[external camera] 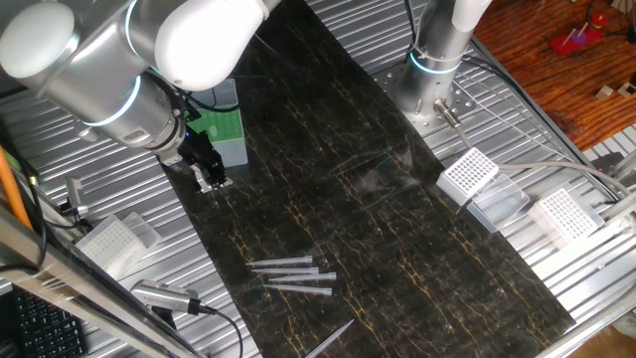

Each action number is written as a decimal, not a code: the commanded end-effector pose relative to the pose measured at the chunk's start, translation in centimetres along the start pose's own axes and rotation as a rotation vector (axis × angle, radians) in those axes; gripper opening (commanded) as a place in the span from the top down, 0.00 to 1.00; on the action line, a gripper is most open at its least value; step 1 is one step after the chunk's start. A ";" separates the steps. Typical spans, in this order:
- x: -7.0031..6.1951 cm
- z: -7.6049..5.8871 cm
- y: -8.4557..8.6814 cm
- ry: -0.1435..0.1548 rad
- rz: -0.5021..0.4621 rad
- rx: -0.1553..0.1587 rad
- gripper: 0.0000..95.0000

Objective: Insert a large pipette tip into the holder for large pipette tips

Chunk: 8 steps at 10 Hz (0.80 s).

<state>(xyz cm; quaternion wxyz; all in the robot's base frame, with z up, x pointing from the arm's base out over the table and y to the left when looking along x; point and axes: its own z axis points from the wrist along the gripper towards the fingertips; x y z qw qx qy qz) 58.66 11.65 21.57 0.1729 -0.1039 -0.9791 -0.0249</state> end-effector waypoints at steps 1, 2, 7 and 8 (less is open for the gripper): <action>0.3 0.2 -0.3 -0.004 -0.021 -0.003 1.00; 0.3 0.2 -0.3 -0.005 -0.016 -0.003 1.00; 0.3 0.2 -0.4 -0.007 0.016 -0.003 1.00; 0.3 0.2 -0.4 -0.007 0.015 -0.003 1.00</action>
